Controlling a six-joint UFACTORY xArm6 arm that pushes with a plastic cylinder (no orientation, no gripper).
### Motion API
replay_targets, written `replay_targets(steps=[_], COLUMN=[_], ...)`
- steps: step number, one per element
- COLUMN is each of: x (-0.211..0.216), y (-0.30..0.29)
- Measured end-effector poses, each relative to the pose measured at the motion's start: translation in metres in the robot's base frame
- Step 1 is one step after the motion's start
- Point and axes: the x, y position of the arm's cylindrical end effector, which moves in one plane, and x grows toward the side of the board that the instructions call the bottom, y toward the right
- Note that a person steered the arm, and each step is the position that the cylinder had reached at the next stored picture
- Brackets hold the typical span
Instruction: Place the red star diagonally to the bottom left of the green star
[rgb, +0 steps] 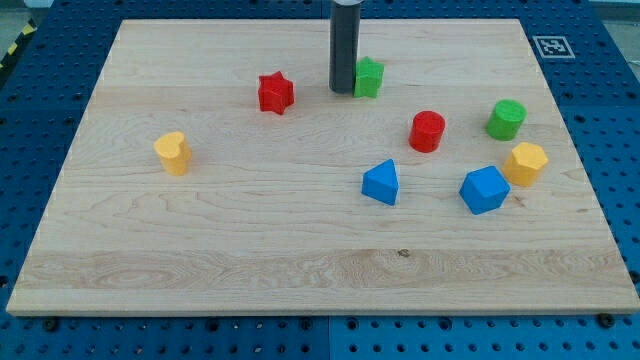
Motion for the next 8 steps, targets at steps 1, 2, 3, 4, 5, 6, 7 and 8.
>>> replay_targets(steps=[1, 2, 3, 4, 5, 6, 7, 8], x=[-0.007, -0.021, -0.019, -0.010, -0.003, -0.002, 0.007, 0.023], y=[-0.051, -0.095, -0.126, -0.136, -0.131, -0.113, -0.108, -0.110])
